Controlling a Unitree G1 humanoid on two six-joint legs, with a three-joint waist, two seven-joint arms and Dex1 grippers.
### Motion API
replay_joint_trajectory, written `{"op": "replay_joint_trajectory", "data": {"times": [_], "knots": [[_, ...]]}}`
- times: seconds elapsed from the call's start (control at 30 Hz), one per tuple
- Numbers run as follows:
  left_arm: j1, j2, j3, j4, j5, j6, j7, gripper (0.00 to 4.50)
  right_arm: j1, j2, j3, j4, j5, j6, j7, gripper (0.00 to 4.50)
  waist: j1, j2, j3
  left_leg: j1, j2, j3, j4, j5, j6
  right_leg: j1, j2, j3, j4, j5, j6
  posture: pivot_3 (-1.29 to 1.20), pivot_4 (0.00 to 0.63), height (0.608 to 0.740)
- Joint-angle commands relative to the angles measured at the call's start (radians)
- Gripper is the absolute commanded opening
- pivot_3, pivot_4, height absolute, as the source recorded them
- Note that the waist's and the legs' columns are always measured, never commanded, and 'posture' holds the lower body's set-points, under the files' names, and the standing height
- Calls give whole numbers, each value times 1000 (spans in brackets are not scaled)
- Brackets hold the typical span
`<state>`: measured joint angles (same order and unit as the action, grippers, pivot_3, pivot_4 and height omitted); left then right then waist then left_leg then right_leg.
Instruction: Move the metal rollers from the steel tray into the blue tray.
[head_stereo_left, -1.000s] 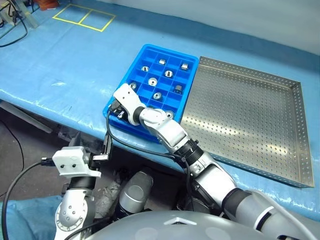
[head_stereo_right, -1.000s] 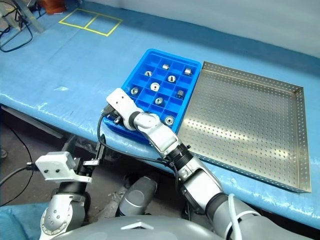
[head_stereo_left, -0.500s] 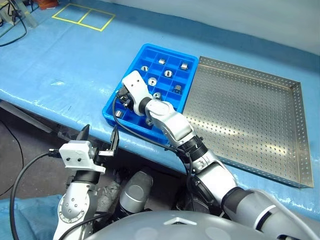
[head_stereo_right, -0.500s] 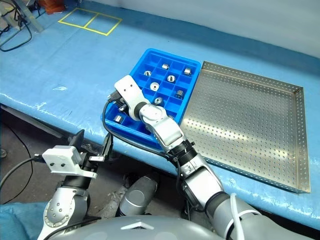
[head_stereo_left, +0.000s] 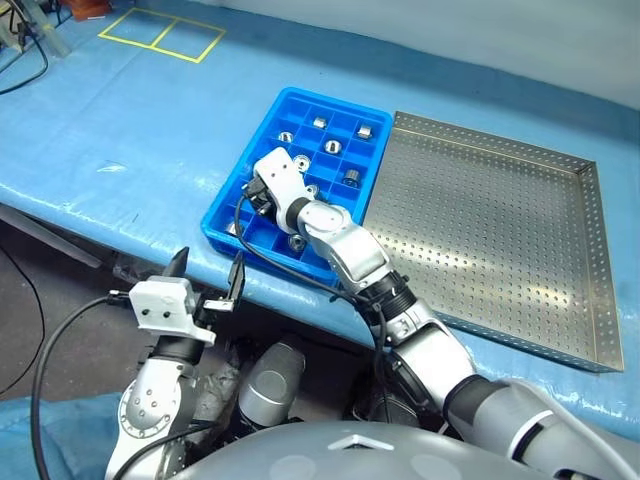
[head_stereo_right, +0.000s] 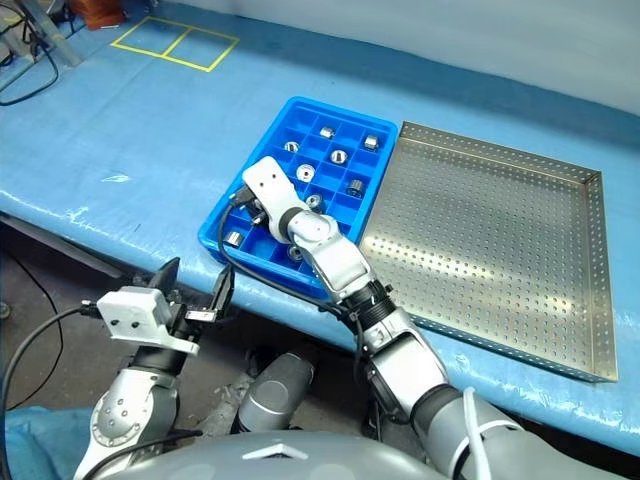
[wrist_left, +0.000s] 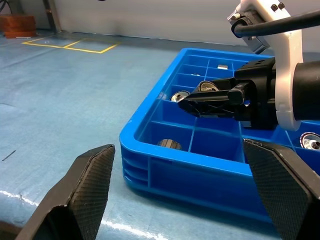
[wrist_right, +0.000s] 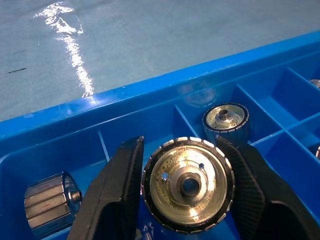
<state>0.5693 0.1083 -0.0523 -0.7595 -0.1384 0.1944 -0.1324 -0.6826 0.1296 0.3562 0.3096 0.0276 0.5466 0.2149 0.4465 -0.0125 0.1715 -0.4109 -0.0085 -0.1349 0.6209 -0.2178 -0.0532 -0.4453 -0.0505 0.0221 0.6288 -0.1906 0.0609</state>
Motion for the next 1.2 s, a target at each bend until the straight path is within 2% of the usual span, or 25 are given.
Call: {"op": "replay_joint_trajectory", "data": {"times": [0.03, 0.13, 0.17, 0.37, 0.5, 0.67, 0.8, 0.93, 1.1, 1.2], "knots": [[-13, 10, -5, -13, -19, 7, -15, 4500, 14, 17, -19, -75, -1, 16, -5, 3401, -7, 0, 0, 0, 0, 0, 0, 0, 0, 0, 0, 0, 0, 0, 0, 430, 150, 740], [-34, 18, -5, -7, -27, 20, -25, 4500, 28, 16, -43, -115, 8, 38, -13, 4387, -24, 0, 0, 0, 0, 0, 1, 0, 0, 0, 0, 0, 0, 0, 0, 398, 150, 740], [-44, 20, -7, -3, -28, 25, -28, 4500, 34, 11, -49, -135, 4, 41, -19, 4454, -30, 0, 0, 0, 0, 0, 1, 0, 0, 1, 0, 0, 0, 0, 0, 393, 150, 740], [-132, 38, 2, 25, -39, 59, -46, 4500, 88, -22, -86, -313, 24, 62, -3, 4454, -83, 2, -1, 0, 0, 0, 2, 0, 0, 1, 0, 0, 1, 1, -1, 305, 150, 740], [-231, 40, 41, 66, -31, 85, -23, 4500, 150, -72, -111, -439, 34, 66, 11, 4454, -140, 3, -2, 2, 0, 0, 3, 0, 0, 3, 0, 0, 1, 1, -2, 222, 150, 740], [-334, 43, 96, 122, -21, 108, 5, 4500, 251, -135, -139, -572, 30, 72, -1, 4454, -245, 5, -3, 3, 0, 0, 5, 1, 1, 7, 1, 1, 1, 3, -2, 131, 150, 740], [-414, 43, 136, 167, -6, 122, 41, 4500, 356, -179, -179, -682, 4, 59, -42, 4454, -339, 5, -3, 14, 0, -1, 4, 0, 2, 17, 1, 1, 0, 3, -3, 81, 150, 740], [-456, 49, 144, 193, 4, 133, 53, 4500, 448, -202, -207, -756, -5, 63, -70, 4454, -417, 5, -3, 16, 1, -1, 5, 0, 2, 19, 0, 2, 0, 3, -3, 50, 150, 740], [-479, 54, 137, 210, 48, 140, 68, 4500, 526, -227, -205, -797, -25, 51, -84, 4454, -469, 5, -3, 17, 1, -1, 5, 0, 2, 19, 0, 3, 2, 3, -3, 35, 150, 740], [-490, 42, 143, 219, 58, 145, 85, 4500, 548, -233, -201, -795, -39, 57, -96, 4454, -475, 5, -3, 18, 1, -1, 6, 1, 3, 19, 0, 3, 4, 3, -3, 37, 150, 740]]}}
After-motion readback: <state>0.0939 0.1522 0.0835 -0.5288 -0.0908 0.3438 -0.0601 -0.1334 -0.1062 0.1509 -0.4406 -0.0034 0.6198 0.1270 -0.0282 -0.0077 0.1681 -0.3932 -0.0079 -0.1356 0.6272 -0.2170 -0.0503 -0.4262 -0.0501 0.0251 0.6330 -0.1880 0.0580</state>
